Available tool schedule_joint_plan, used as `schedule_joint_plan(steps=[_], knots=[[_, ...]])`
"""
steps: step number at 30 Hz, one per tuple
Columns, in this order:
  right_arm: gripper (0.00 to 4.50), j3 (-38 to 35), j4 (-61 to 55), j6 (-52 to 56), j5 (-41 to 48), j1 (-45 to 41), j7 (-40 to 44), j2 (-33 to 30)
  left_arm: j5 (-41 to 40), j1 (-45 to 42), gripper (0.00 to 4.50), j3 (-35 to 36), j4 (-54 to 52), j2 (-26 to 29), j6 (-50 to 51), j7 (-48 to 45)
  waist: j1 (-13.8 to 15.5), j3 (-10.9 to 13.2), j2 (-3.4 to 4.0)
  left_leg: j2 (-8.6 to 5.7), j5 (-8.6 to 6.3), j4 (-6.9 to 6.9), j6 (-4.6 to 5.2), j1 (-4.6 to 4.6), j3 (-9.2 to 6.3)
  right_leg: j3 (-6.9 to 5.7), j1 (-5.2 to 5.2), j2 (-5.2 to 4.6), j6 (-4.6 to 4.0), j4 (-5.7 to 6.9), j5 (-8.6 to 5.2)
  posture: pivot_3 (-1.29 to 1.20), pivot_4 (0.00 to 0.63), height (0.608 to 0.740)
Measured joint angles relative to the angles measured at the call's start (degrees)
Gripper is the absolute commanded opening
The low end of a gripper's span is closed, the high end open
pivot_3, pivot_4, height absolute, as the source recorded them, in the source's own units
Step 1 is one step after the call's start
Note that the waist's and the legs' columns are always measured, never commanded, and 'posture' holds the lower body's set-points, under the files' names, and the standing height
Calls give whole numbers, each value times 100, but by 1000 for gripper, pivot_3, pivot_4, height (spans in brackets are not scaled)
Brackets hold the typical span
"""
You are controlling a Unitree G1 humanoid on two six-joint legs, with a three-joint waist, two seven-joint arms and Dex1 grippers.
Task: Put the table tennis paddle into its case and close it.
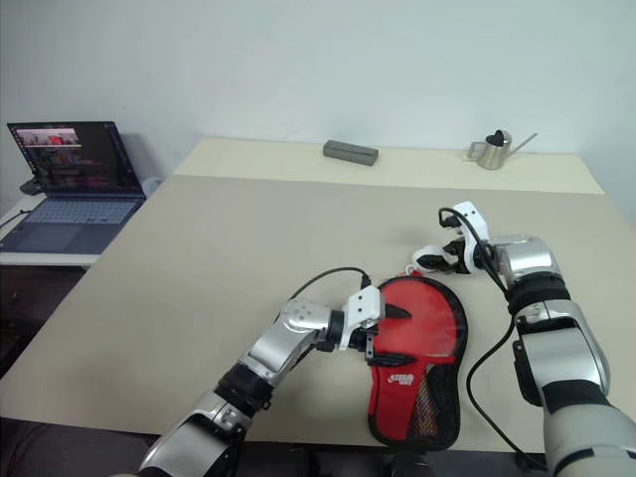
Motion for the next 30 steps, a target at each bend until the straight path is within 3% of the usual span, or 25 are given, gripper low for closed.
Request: schedule_joint_plan(steps=[1, 4, 13, 17, 20, 30], knots=[[4500, -3, 82, -35, -36, -27, -25, 37, 0, 0, 4480, 0, -2, 5, 0, -11, -1, 0, 0, 0, 0, 0, 0, 0, 0, 0, 0, 0, 0, 0, 0, 0, 150, 740], [3903, -32, 240, -144, -140, -88, -64, 145, 0, -3, 4500, 0, -8, 13, 0, -63, -2, 0, 0, 0, 0, -1, 0, 0, 0, 0, 0, 1, 0, -1, 0, 0, 150, 740], [1181, -132, 316, -256, -197, -149, -185, 210, -2, 6, 4500, -1, -50, 53, 30, -130, -6, 0, 1, 3, 0, -2, 0, 1, 1, 2, 0, 2, 0, -1, 0, 0, 150, 740], [433, -122, 145, -262, -252, -59, -177, 206, -1, 7, 4500, -2, -76, 67, 95, -168, -6, 0, 1, 2, 0, -2, 0, 1, 1, 2, 1, 2, 0, -1, 0, 0, 150, 740], [165, -81, -326, -327, -354, 210, -179, 148, -1, -5, 4500, -30, -93, 105, 193, -203, -4, -1, 1, 2, 0, -1, 0, 2, -4, 2, 3, 3, 0, 0, -1, 0, 150, 740], [93, 123, -1947, -478, -647, 1193, -303, -328, 32, -68, 4500, -166, -104, 216, 252, -331, 31, -3, 2, -5, 0, 0, 0, 8, -10, 1, 15, -4, 1, -2, -1, 0, 150, 740]])
